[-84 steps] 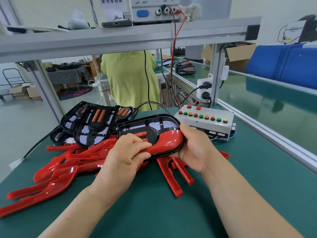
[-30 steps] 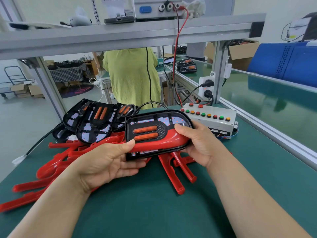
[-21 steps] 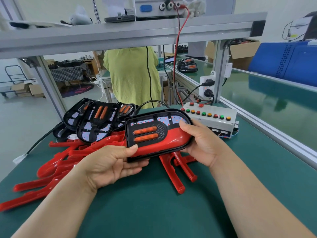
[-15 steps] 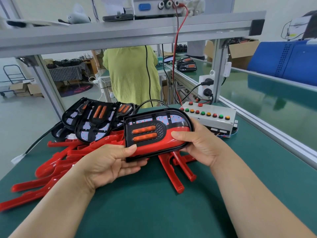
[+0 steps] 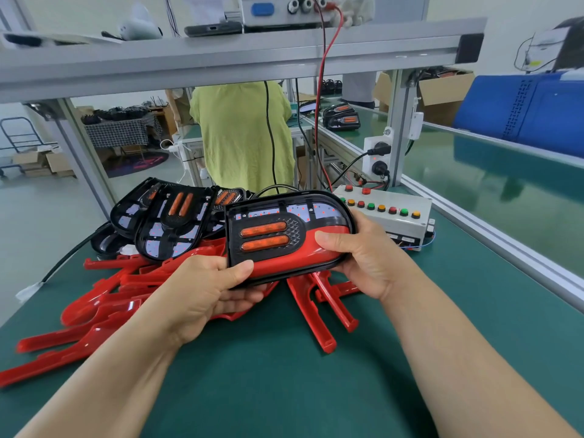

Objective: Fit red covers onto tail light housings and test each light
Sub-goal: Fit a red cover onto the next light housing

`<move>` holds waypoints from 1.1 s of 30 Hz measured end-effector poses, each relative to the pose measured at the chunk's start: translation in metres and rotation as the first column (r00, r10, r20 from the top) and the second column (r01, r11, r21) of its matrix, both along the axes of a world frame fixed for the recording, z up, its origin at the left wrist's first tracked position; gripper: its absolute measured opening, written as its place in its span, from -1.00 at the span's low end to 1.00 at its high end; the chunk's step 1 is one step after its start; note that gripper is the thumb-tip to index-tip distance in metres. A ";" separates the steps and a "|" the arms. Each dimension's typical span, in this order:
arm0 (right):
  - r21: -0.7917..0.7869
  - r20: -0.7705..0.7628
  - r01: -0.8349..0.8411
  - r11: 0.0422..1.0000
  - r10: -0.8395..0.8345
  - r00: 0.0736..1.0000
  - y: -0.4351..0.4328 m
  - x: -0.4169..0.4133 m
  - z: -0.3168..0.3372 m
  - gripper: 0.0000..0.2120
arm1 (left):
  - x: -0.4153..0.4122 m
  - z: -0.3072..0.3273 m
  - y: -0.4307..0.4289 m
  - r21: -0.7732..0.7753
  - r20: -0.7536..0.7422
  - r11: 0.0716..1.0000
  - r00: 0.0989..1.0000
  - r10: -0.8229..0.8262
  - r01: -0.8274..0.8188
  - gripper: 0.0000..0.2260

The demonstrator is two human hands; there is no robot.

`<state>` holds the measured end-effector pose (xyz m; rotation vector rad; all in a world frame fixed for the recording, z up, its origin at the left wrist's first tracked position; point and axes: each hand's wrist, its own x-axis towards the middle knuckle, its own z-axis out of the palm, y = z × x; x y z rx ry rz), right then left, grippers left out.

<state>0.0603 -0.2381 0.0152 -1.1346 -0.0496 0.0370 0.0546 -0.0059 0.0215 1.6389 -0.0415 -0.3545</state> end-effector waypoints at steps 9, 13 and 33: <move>-0.021 0.013 -0.023 1.000 0.023 1.000 -0.006 0.001 -0.001 -0.39 | -0.003 0.000 -0.002 0.022 0.019 1.000 1.000 -0.010 0.009 -0.70; 0.019 0.026 -0.084 0.996 0.084 0.996 -0.011 0.001 -0.004 -0.44 | -0.002 0.002 0.000 0.018 -0.008 0.997 0.997 -0.074 0.075 -0.57; 0.133 -0.093 0.063 0.989 -0.051 0.994 -0.016 0.010 -0.011 -0.74 | 0.029 -0.002 0.070 0.668 0.524 0.545 0.840 0.139 -0.506 -0.91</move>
